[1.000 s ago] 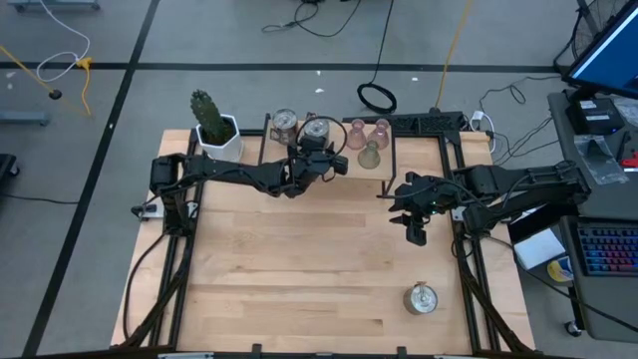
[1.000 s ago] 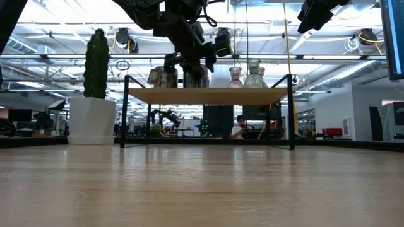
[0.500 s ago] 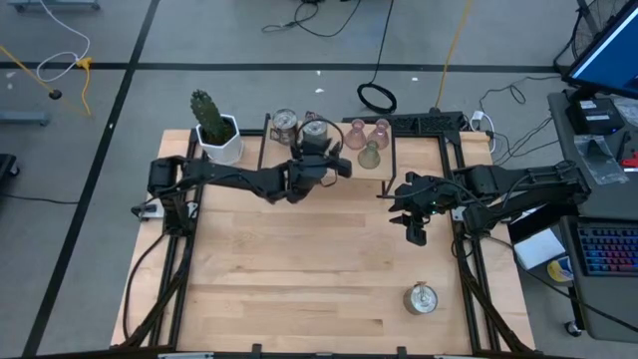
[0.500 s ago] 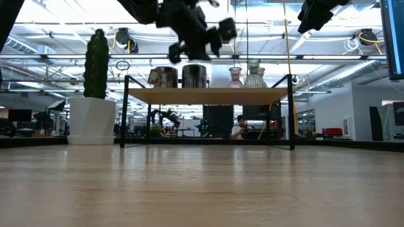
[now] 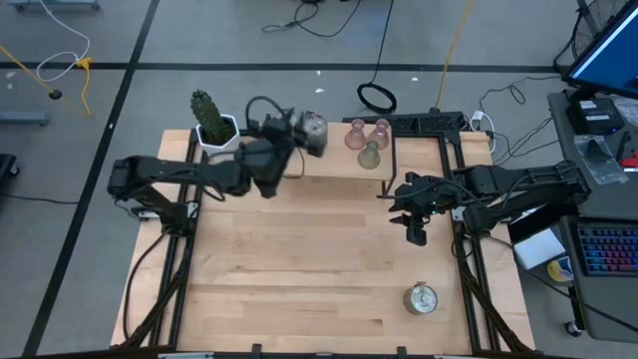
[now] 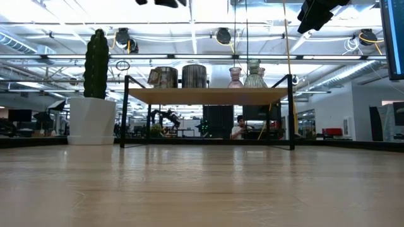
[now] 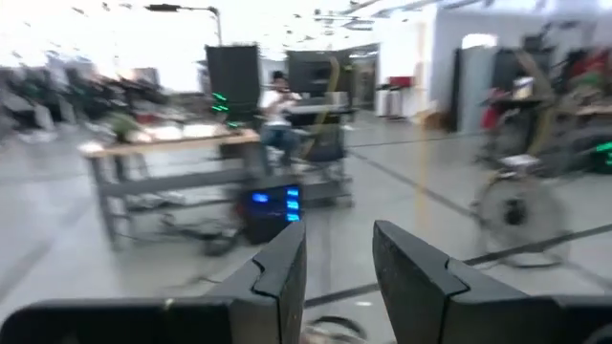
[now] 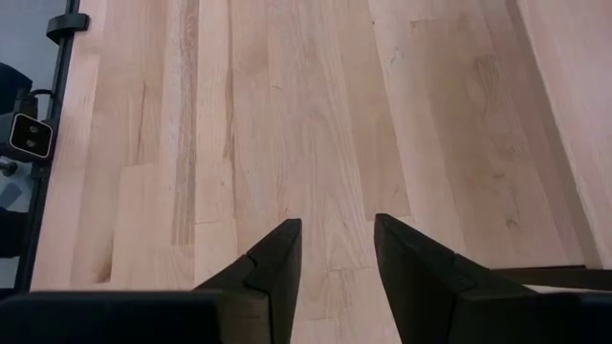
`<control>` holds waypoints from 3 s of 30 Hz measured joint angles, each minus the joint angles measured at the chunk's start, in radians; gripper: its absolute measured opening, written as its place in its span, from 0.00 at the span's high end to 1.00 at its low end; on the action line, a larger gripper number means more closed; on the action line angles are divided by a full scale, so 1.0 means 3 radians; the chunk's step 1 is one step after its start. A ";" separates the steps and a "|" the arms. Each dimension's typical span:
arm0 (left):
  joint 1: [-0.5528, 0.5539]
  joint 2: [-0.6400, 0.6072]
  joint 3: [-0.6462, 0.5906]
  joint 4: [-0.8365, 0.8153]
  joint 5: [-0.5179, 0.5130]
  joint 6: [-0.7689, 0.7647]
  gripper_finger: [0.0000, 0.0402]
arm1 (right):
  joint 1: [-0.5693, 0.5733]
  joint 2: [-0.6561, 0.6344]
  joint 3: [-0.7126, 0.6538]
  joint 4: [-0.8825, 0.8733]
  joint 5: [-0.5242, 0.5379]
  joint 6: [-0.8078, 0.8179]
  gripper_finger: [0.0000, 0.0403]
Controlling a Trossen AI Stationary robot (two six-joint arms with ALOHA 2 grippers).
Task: Pick & Place candle stick holders
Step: Adjust the silver scented candle on the shelf
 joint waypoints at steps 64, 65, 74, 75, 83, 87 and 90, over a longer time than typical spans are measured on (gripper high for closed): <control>0.2486 0.0026 -0.0004 -0.2426 0.3964 -0.2135 0.70 | -0.0001 0.0000 0.0000 0.0176 0.0015 0.0292 0.69; 0.2486 0.0026 -0.0004 -0.2425 0.3986 -0.2139 0.70 | -0.0001 0.0000 0.0000 0.0176 0.0015 0.0292 0.69; 0.2486 0.0026 -0.0004 -0.2548 0.4004 -0.2148 0.70 | -0.0001 -0.0001 0.0000 0.0176 0.0015 0.0291 0.69; 0.2486 0.0026 -0.0004 -0.2548 0.4002 -0.2148 0.70 | -0.0001 0.0000 0.0000 0.0176 0.0015 0.0291 0.69; 0.2482 0.0025 -0.0003 -0.2560 0.4027 -0.2146 0.70 | -0.0001 -0.0001 0.0000 0.0176 0.0014 0.0314 0.69; 0.2461 0.0024 -0.0003 -0.2566 0.4053 -0.2146 0.70 | -0.0001 0.0000 0.0000 0.0177 0.0014 0.0315 0.69; 0.2443 0.0024 -0.0003 -0.2578 0.4063 -0.2146 0.70 | -0.0001 0.0000 0.0000 0.0177 0.0014 0.0316 0.69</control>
